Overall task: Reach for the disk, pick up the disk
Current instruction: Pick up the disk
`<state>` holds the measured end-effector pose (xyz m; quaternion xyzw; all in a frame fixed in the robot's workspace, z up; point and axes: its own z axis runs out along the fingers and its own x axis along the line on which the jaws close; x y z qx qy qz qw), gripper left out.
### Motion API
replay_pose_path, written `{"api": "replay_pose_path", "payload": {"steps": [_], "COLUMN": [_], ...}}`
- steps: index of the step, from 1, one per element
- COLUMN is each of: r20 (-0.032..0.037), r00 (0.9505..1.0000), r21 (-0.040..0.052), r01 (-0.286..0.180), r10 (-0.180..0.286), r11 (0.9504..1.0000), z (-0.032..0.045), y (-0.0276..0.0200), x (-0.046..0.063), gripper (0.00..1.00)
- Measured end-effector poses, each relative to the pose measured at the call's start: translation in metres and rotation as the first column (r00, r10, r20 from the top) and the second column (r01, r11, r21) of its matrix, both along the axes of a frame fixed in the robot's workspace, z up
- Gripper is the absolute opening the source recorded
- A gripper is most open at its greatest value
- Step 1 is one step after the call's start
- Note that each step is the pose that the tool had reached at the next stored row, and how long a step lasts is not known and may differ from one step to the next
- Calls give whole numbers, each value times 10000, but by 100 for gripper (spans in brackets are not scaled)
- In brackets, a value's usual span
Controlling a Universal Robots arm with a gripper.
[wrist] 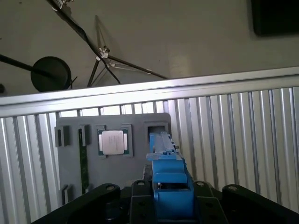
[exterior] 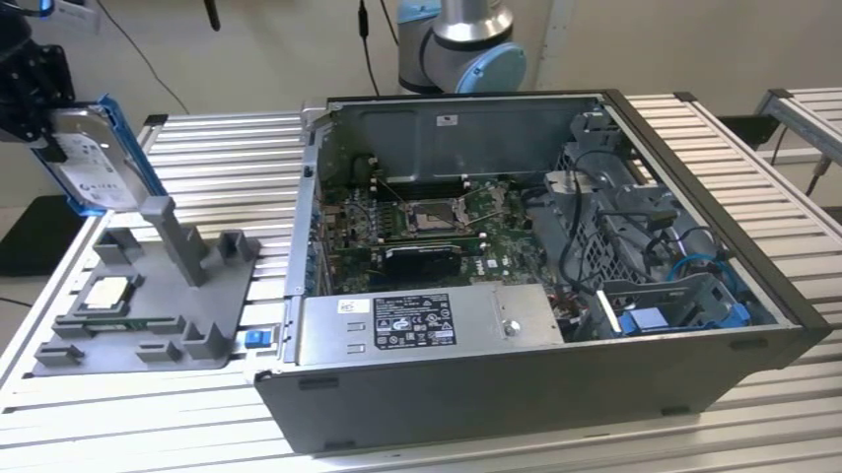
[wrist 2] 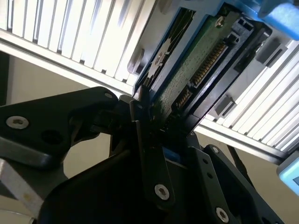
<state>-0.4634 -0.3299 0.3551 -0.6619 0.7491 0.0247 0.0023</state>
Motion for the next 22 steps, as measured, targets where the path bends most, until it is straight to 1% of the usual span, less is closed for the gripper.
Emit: {"api": "replay_pose_path", "payload": {"steps": [10,22], "r20": [0,0], "r00": [10000,10000], "r21": [0,0], "r01": [0,0], "r10": [0,0], "r11": [10000,10000], "z": [54,151], "y": [0,0], "x": [0,0], "gripper": [0,0]}}
